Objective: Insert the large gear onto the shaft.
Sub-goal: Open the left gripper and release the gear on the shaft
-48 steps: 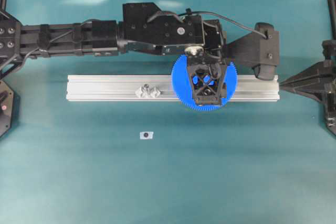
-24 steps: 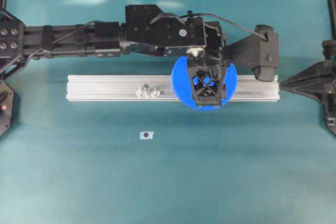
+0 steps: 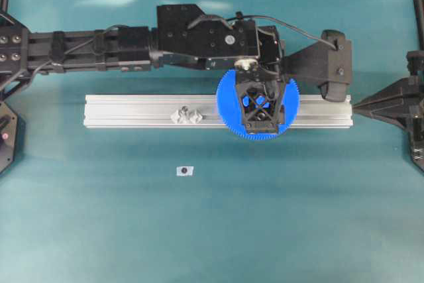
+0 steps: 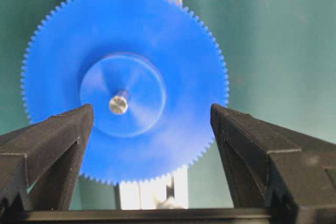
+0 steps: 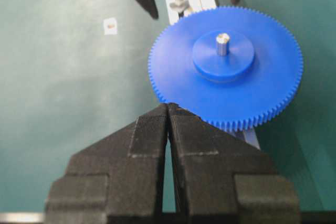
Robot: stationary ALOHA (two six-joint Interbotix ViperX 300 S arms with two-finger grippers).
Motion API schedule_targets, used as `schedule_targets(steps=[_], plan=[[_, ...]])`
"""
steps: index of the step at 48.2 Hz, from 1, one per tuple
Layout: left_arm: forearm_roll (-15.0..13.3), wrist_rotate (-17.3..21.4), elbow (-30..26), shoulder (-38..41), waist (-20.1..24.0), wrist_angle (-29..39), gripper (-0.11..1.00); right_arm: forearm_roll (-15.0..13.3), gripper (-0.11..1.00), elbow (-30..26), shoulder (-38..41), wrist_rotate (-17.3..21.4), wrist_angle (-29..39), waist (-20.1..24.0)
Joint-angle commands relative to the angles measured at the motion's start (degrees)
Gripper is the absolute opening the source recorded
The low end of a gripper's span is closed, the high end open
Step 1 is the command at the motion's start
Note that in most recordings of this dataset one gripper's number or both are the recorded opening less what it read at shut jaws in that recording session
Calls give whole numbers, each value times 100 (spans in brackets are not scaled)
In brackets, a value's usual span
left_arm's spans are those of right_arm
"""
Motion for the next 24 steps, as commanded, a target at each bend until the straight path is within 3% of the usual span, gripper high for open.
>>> schedule_targets(steps=[1,24], plan=[[-9,-9,-167,-352,0,53,86,0,8,-114,35,53,-44,-9],[-9,0,-167,-545,9,70,85,0,8,-97,35,53,-44,-9]])
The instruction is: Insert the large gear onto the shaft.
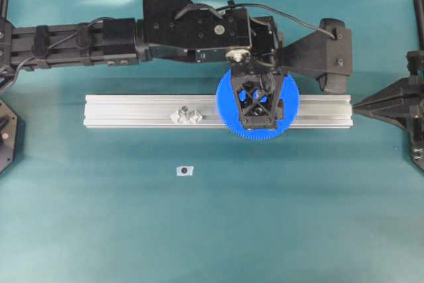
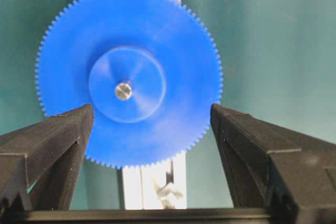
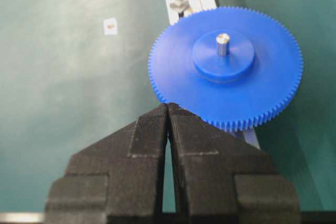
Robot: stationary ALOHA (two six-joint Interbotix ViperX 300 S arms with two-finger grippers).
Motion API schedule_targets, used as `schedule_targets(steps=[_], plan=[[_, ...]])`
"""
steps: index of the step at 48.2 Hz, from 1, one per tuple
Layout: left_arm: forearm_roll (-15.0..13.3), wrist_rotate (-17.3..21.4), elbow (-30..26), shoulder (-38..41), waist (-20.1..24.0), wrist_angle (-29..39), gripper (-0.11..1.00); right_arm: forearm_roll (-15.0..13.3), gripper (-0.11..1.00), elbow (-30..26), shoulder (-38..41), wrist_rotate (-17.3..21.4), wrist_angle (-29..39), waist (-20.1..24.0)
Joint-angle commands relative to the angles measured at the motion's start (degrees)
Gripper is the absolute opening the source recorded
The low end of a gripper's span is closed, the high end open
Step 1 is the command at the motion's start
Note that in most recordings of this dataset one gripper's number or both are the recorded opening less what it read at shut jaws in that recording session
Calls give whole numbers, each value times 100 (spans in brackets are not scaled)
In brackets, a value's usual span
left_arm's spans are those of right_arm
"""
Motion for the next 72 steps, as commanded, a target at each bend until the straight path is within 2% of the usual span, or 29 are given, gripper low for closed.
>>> schedule_targets(steps=[1,72], plan=[[-9,9,-141,-343,9,-26,85,0,8,-97,35,53,-44,-9],[-9,-26,-123,-492,62,0,84,0,8,-79,-53,53,-9,-9]])
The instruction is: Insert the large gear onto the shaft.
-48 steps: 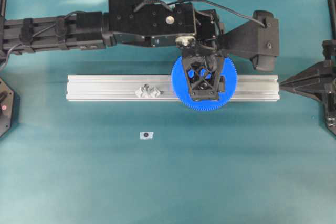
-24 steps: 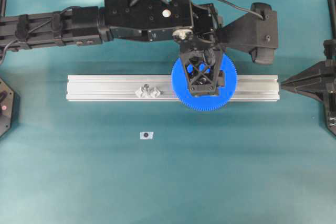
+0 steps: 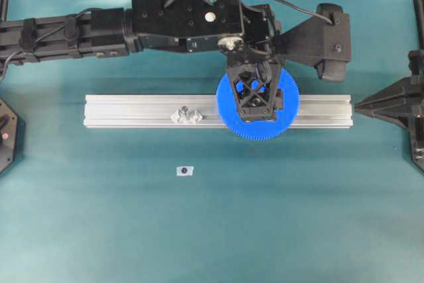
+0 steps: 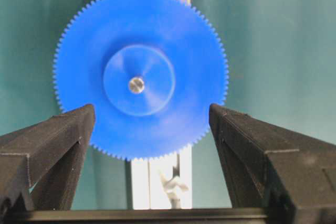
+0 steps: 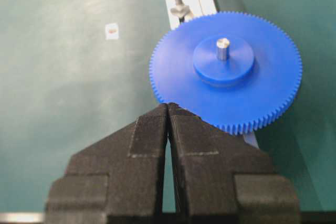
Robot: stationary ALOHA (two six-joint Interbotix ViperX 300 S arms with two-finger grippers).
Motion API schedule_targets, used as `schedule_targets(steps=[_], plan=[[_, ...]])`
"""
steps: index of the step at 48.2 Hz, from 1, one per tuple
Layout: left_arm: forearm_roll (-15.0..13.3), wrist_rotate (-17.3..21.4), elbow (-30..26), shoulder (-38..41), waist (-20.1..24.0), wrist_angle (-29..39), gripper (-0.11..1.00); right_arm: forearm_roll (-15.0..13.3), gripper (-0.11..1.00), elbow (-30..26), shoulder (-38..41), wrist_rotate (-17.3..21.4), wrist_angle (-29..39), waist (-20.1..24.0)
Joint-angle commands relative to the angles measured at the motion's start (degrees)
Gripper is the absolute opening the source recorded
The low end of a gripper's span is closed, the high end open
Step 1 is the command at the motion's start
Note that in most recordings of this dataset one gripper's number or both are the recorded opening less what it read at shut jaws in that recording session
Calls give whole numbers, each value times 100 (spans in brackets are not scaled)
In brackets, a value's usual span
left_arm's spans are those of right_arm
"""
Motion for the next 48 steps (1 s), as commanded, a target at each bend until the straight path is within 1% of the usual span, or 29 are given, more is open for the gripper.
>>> schedule_targets(steps=[1,48], plan=[[0,-9,-123,-272,-18,-18,84,9,8,-88,44,53,-26,-9],[0,0,-149,-237,-18,-9,84,9,8,-9,-141,53,-26,-9]])
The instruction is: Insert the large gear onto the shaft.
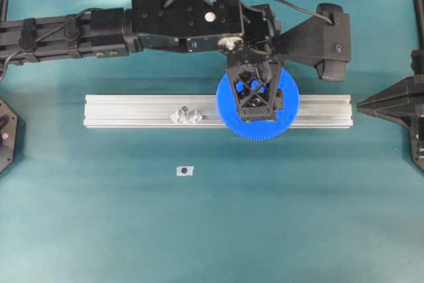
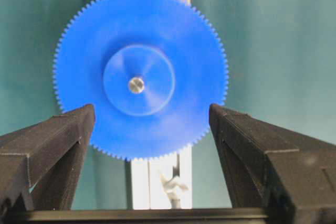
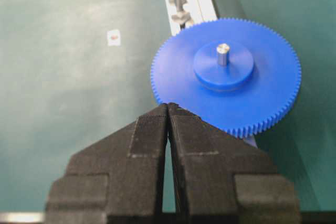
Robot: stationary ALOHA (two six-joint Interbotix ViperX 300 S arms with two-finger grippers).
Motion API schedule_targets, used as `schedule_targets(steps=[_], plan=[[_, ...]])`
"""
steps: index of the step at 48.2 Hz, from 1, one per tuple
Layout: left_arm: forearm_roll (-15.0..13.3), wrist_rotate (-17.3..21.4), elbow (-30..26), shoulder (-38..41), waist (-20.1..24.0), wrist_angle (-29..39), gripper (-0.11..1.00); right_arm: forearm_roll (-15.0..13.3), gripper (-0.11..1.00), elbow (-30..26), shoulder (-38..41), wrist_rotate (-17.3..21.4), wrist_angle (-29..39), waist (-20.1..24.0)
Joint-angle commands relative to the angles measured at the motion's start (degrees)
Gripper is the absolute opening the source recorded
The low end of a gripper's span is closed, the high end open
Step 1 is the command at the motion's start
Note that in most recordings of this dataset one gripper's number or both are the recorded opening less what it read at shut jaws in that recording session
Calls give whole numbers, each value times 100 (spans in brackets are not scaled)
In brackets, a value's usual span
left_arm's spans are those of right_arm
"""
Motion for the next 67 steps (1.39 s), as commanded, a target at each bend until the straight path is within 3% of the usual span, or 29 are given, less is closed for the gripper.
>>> schedule_targets(steps=[1,67], plan=[[-9,0,-149,-237,-9,-26,84,0,8,-53,44,53,-26,-9],[-9,-9,-176,-272,-114,105,84,0,8,18,44,62,-26,-9]])
